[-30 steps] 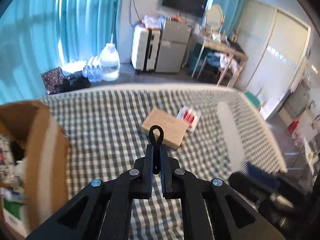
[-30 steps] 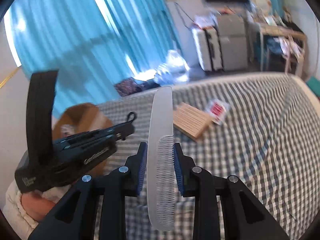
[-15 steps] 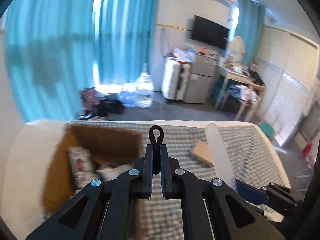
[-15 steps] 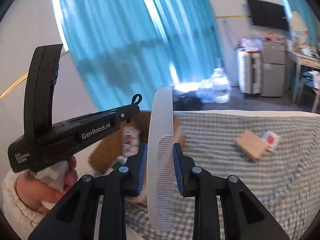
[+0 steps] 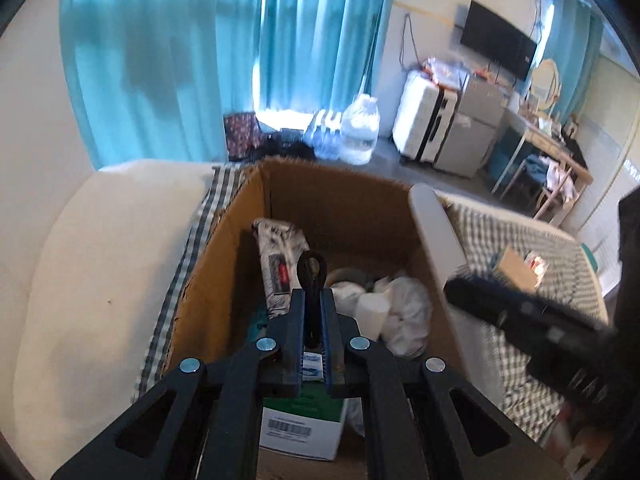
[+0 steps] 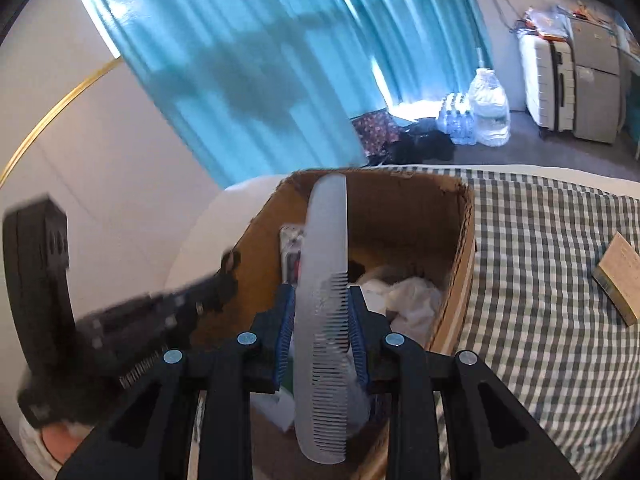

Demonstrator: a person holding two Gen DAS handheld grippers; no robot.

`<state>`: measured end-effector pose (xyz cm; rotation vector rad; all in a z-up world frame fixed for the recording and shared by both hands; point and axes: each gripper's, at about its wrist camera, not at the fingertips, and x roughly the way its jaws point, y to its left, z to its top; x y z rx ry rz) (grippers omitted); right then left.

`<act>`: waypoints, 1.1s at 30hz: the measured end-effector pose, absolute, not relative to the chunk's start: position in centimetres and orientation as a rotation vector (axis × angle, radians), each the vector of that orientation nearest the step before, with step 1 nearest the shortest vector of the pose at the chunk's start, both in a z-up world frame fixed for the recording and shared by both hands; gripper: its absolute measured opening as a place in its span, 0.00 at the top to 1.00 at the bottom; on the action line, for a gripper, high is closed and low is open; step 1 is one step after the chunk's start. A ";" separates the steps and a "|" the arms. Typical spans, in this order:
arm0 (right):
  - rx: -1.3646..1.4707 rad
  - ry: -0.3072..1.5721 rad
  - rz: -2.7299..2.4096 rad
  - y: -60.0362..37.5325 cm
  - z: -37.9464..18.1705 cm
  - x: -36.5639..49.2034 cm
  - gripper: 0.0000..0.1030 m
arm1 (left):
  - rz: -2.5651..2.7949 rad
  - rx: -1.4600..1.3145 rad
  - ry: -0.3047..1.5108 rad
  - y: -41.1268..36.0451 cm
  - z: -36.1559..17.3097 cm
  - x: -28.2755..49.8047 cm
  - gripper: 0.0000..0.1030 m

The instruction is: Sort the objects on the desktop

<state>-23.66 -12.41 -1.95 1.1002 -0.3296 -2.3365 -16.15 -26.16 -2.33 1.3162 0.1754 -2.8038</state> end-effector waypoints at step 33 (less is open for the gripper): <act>1.080 -0.701 -3.077 22.5 -3.4 -12.2 0.34 | -2.824 1.573 0.107 2.8 -6.2 -16.6 0.03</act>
